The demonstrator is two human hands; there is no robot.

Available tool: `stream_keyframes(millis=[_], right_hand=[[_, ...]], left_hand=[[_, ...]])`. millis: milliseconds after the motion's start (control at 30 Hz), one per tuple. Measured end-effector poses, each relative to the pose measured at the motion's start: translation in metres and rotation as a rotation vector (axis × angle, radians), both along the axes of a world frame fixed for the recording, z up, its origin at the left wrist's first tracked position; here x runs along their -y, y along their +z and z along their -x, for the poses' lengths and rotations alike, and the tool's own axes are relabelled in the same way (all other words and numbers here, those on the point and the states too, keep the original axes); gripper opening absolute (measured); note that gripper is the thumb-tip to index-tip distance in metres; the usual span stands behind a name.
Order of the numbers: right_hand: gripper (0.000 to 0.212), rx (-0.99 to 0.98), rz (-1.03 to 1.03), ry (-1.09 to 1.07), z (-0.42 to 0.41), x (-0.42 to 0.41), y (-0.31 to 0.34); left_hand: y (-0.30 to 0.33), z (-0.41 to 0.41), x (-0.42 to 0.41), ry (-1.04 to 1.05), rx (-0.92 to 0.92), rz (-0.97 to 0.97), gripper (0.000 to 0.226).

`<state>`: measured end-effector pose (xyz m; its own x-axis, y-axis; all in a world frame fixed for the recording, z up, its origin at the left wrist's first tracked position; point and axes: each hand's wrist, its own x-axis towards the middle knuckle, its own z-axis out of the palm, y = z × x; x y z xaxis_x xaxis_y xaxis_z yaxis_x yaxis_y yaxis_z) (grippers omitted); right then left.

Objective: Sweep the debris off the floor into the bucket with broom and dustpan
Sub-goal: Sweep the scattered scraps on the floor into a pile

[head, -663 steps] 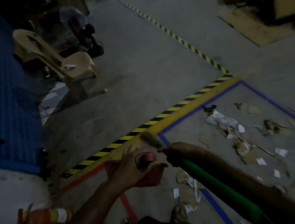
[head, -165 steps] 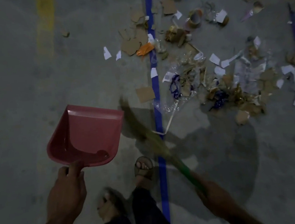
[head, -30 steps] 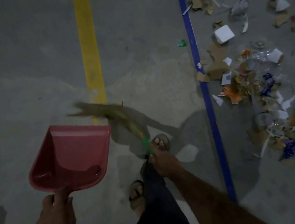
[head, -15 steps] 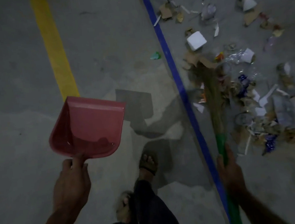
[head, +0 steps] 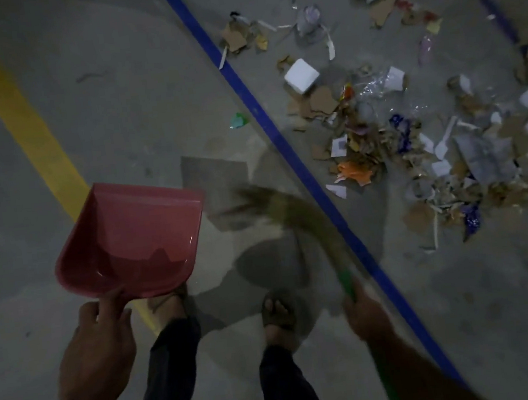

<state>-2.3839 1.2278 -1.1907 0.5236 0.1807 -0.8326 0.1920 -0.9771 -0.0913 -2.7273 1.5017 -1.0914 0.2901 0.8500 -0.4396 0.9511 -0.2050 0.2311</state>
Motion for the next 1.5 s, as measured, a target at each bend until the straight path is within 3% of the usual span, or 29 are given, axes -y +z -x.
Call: stream_keyframes(millis=[133,233,367,467,533,600,667,767,867,967,1000,1167,1267,1500], right_hand=[[0.06,0.179,0.065,-0.176,-0.051,0.014,0.023],[0.061,0.267,0.062,-0.153,-0.03,0.002,0.084],[0.065,0.421,-0.204,-0.094,0.024,-0.027,0.12],[0.064,0.256,-0.178,0.082,0.054,-0.025,0.069],[0.058,0.243,-0.294,0.219,0.071,-0.046,0.05],[0.053,0.144,-0.376,0.436,0.099,-0.123,0.059],[0.058,-0.056,-0.298,0.609,0.116,-0.187,0.059],[0.059,-0.126,-0.228,0.796,0.128,-0.277,0.028],[0.057,-0.162,-0.197,0.629,0.12,-0.34,-0.005],[0.063,-0.179,-0.217,0.219,0.084,-0.375,-0.018],[0.061,-0.169,-0.226,0.055,0.065,-0.373,-0.027],[0.055,-0.101,-0.146,-0.349,-0.037,-0.321,-0.038],[0.042,-0.012,-0.121,-0.495,-0.093,-0.292,-0.032],[0.056,0.253,-0.144,-0.675,-0.153,-0.241,0.013]], left_hand=[[-0.004,0.001,-0.033,-0.017,0.003,-0.017,0.033],[0.0,0.007,-0.057,-0.036,0.024,-0.006,0.033],[0.019,0.019,-0.092,-0.04,0.02,0.021,0.037],[0.031,0.036,-0.121,-0.019,0.039,0.014,0.038],[0.034,0.048,-0.135,-0.022,0.05,0.011,0.042],[0.033,0.06,-0.157,-0.018,0.041,0.012,0.045],[0.028,0.065,-0.165,-0.013,0.046,0.01,0.046],[0.016,0.068,-0.188,-0.012,0.015,0.009,0.047],[0.006,0.053,-0.207,-0.039,-0.011,0.019,0.047],[-0.003,0.025,-0.236,-0.13,-0.012,0.004,0.045],[-0.011,0.012,-0.249,-0.165,-0.025,0.017,0.044],[-0.016,-0.055,-0.284,-0.266,-0.023,0.042,0.035],[-0.019,-0.102,-0.296,-0.324,0.015,0.039,0.033],[-0.017,-0.185,-0.307,-0.404,0.067,0.063,0.031]])
